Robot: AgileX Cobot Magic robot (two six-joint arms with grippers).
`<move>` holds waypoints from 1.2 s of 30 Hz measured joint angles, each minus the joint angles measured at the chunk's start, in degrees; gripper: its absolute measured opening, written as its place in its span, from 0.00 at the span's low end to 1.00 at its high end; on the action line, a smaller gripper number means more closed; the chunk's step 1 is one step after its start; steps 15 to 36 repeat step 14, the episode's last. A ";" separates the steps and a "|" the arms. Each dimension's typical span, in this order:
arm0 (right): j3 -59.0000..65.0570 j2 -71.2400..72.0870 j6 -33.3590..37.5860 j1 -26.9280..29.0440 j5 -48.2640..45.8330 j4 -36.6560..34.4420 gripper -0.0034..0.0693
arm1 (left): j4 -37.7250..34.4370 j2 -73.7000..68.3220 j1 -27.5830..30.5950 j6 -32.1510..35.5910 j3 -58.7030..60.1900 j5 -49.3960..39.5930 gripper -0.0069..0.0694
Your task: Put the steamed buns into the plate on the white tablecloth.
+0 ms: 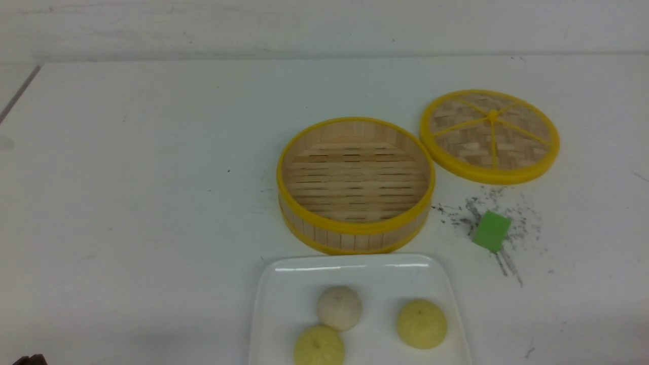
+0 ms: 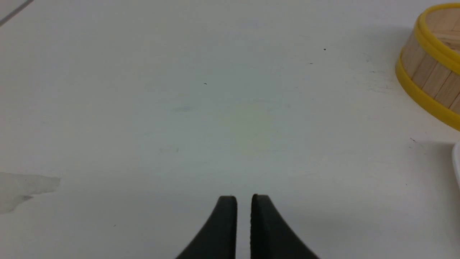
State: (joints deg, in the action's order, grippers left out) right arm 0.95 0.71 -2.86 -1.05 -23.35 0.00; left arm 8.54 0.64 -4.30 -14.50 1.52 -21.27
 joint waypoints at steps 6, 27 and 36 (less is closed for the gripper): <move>0.00 0.00 0.00 0.00 0.00 0.00 0.27 | 0.00 0.00 0.00 0.00 0.00 -0.01 0.21; 0.00 0.00 0.00 0.00 0.00 0.00 0.28 | 0.00 0.00 0.00 0.00 -0.04 -0.06 0.23; 0.00 0.00 0.00 0.00 0.00 0.00 0.28 | 0.00 0.00 0.00 0.00 -0.04 -0.06 0.23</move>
